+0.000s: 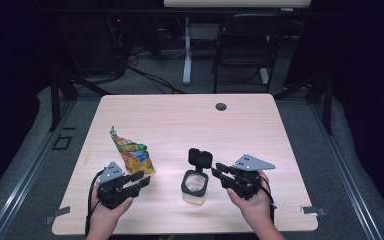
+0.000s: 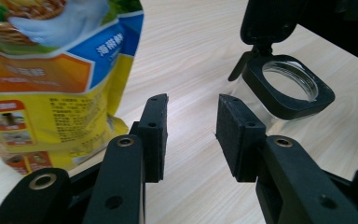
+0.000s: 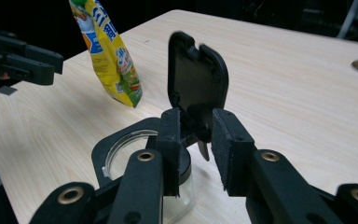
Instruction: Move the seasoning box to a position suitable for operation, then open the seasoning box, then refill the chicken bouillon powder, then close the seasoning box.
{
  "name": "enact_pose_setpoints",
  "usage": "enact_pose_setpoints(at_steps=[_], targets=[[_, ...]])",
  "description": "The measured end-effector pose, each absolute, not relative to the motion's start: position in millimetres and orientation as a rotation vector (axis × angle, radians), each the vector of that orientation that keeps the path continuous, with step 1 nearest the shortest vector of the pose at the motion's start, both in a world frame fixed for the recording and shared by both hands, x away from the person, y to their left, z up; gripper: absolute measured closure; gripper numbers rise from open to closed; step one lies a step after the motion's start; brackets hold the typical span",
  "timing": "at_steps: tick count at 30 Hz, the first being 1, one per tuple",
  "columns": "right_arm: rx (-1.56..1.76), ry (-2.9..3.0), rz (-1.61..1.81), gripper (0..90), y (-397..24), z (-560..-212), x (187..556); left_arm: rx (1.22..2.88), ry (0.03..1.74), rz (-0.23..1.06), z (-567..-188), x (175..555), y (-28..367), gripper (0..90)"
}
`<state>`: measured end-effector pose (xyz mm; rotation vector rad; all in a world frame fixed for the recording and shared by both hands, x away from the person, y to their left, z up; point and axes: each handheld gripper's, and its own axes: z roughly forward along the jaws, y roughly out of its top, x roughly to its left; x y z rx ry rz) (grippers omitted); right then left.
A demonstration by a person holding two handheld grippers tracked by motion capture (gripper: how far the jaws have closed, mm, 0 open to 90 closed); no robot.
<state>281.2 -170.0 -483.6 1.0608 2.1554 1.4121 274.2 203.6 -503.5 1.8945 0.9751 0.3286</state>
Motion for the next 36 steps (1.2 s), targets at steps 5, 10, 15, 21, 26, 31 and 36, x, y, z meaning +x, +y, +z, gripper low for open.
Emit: enact_pose_setpoints(at_steps=[5,10,15,21,26,31,36], targets=[[0.975,2.145,1.359,72.4,-162,-473,273,1.887,0.997,0.339,-499,275,213,63.7],[0.950,2.171,1.357,69.6,-155,-469,272,1.869,1.035,0.336,-498,278,225,62.7],[0.954,2.188,1.381,68.8,-146,-467,275,1.853,1.061,0.349,-496,278,236,62.6],[0.926,2.210,1.369,68.5,-136,-465,280,1.824,1.100,0.361,-496,280,247,61.9],[0.922,2.227,1.376,68.4,-127,-465,286,1.816,1.121,0.361,-499,281,251,61.6],[0.895,2.244,1.373,68.4,-114,-460,293,1.816,1.140,0.365,-502,283,254,59.8],[0.858,2.254,1.392,67.9,-97,-450,298,1.817,1.148,0.367,-503,284,257,59.7]])
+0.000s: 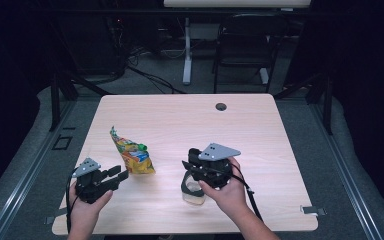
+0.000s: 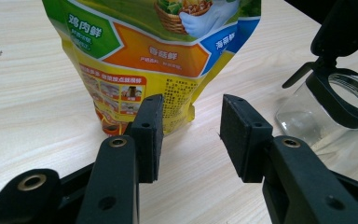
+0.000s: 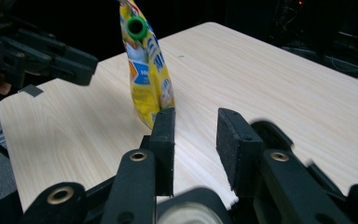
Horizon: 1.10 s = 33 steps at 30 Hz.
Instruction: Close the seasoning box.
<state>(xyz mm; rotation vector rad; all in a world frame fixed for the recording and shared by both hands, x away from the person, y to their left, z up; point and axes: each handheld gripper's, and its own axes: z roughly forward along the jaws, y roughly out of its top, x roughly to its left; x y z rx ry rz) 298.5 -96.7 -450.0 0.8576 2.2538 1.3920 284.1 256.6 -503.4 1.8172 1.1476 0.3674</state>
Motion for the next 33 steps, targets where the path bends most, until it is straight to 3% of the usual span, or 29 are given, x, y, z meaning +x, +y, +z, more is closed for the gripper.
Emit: enact_pose_setpoints(at_steps=[18,33], targets=[[0.755,2.346,1.392,63.0,-30,-437,325,1.813,1.158,0.394,-504,284,265,58.4],[0.757,2.398,1.377,58.5,-4,-448,346,1.799,1.170,0.389,-504,284,269,57.7]])
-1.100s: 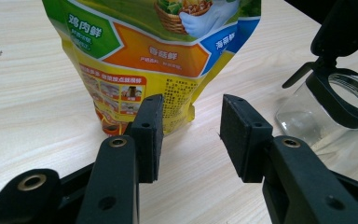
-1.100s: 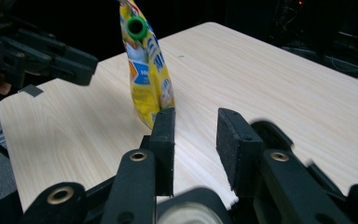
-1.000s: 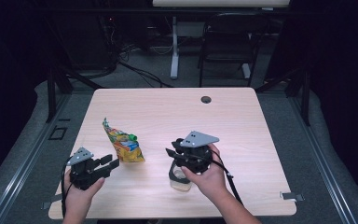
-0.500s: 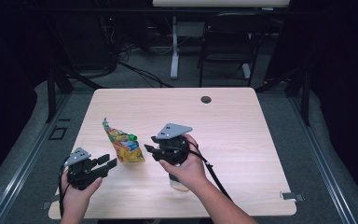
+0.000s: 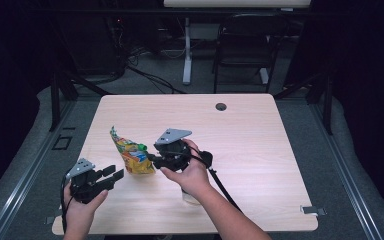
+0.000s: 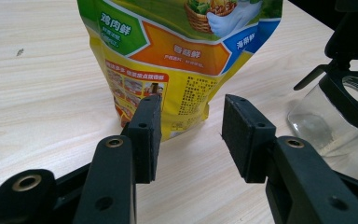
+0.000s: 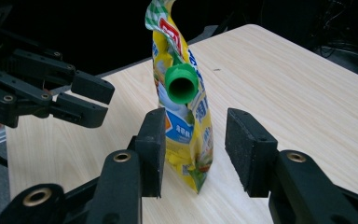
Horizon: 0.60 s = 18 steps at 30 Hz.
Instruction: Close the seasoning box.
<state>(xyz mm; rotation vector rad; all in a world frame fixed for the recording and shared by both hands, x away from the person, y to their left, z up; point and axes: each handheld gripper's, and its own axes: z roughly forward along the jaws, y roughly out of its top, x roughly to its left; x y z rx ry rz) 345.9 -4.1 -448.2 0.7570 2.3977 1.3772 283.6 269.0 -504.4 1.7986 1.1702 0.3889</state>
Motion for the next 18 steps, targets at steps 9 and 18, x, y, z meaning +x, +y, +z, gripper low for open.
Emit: enact_pose_setpoints(at_steps=[9,18], targets=[[0.736,2.406,1.386,55.6,13,-458,352,1.795,1.173,0.393,-505,285,270,57.5],[0.735,2.369,1.397,57.9,25,-457,355,1.806,1.169,0.383,-507,285,268,57.4]])
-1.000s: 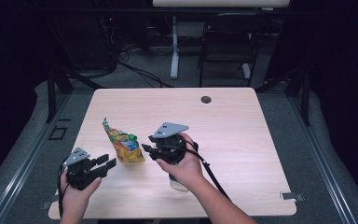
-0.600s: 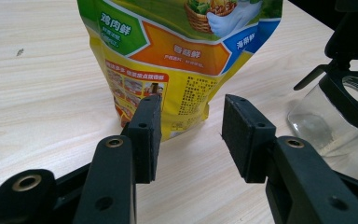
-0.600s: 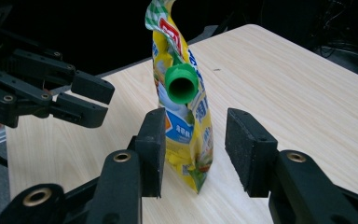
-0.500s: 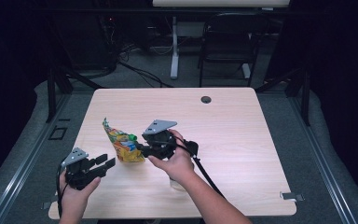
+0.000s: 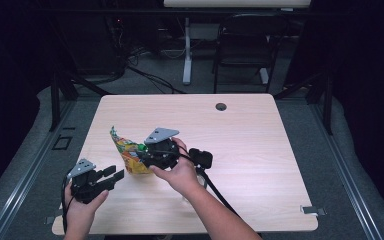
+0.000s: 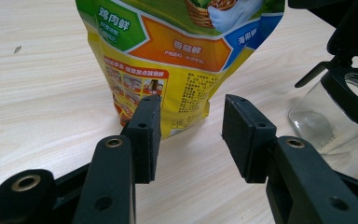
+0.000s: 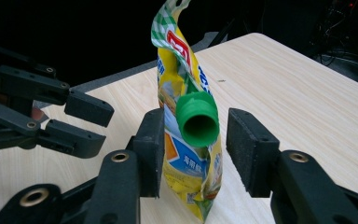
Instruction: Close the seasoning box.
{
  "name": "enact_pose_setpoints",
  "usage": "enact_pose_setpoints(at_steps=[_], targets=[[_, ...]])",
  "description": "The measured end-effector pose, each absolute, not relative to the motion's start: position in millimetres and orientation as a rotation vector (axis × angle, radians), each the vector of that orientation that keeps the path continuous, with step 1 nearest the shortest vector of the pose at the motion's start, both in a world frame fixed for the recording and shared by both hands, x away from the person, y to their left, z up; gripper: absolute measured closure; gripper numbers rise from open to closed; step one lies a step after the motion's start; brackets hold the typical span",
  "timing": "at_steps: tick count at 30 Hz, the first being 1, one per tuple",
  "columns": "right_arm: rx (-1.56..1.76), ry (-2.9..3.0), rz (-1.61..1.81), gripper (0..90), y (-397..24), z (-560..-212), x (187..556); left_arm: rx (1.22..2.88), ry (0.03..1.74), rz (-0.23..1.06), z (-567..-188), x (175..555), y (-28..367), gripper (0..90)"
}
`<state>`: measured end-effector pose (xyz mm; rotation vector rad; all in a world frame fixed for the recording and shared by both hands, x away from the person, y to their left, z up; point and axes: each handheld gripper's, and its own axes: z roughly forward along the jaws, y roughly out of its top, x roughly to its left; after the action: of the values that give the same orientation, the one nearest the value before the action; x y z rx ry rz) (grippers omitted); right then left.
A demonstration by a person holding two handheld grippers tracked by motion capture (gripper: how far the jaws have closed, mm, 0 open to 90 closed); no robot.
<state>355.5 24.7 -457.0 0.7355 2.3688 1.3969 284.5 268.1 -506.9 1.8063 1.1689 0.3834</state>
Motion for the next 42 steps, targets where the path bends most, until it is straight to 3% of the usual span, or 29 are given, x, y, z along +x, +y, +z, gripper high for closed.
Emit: enact_pose_setpoints(at_steps=[8,23,42], targets=[[0.746,2.358,1.404,70.7,26,-454,355,1.812,1.171,0.383,-507,285,268,57.4],[0.706,2.411,1.410,71.5,21,-448,347,1.814,1.174,0.384,-509,285,268,57.5],[0.635,2.488,1.412,71.5,-27,-444,319,1.811,1.176,0.385,-507,285,268,57.3]])
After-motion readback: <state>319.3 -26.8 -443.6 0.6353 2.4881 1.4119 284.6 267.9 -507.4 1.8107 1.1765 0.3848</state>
